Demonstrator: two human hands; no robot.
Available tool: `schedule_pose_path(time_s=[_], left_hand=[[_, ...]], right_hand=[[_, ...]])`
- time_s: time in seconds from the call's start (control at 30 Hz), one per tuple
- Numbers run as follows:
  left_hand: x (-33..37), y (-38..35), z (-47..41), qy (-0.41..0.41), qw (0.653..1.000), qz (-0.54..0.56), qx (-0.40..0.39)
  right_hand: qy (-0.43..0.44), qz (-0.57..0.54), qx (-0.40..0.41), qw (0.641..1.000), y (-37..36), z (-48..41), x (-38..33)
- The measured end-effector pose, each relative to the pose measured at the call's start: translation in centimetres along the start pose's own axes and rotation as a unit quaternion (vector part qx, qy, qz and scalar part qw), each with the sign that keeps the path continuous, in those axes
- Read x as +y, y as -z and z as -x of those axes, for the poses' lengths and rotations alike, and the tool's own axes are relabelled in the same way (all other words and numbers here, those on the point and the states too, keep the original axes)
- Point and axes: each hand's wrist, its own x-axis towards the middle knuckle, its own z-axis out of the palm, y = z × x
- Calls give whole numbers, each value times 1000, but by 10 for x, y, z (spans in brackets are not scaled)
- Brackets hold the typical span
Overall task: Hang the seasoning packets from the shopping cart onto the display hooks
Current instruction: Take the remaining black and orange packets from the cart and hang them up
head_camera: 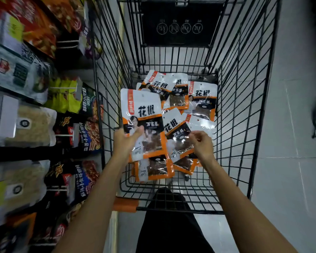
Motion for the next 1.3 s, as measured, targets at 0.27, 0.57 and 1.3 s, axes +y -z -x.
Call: schedule_pose_path(time_s=[0.27, 0.57, 1.3], left_hand=[[-21, -12, -19, -118, 982, -114, 88], [-28, -11, -27, -113, 980, -128, 99], [70, 39, 88, -186, 977, 43, 95]], right_hand=[[7, 233, 9, 972, -26, -55, 38], [-67, 194, -1, 979, -53, -58, 46], [69, -143, -101, 982, 65, 44, -97]])
